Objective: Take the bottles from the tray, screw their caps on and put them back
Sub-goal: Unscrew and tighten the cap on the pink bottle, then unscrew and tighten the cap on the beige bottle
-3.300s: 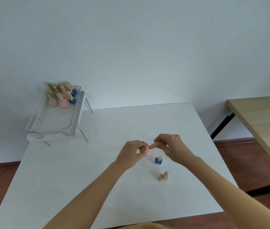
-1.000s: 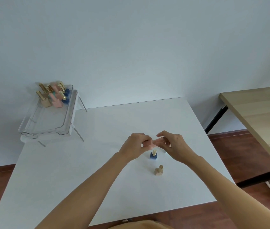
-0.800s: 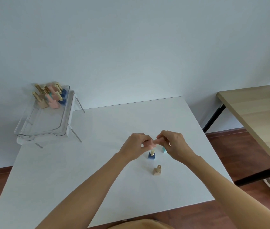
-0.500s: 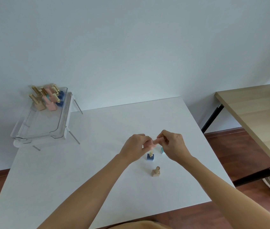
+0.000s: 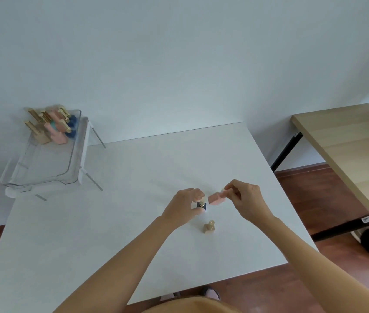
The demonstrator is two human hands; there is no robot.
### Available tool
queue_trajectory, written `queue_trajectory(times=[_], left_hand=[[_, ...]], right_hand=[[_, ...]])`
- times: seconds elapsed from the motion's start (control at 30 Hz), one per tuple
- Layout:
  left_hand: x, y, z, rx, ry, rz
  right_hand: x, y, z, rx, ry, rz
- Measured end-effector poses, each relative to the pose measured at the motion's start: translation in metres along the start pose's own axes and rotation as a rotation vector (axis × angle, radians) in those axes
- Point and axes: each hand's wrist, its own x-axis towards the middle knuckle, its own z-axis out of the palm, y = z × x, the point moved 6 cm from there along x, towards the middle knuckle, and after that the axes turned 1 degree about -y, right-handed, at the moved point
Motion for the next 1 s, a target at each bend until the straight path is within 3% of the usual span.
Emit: queue_trajectory(times=[0.27, 0.6, 0.9, 1.0], left_hand=[[-0.015, -0.033, 0.065, 0.028, -0.212, -0.159], [-0.014, -0.043, 0.095, 0.072, -0.107, -0.213], [-0.017, -0.038, 0.078, -0.002, -0.057, -0.163], [-0.020, -0.031, 0.062, -0.022, -0.020, -0.137]], right_hand=[[-0.011, 0.049, 0.020, -0.314, -0.148, 0.147], [-0.012, 0.058, 0.052, -0.525, -0.312, 0.156], [-0.006, 0.048, 0.051, -0.691, -0.296, 0.082], [-0.010, 0.024, 0.041, -0.595, -0.229, -0.029]])
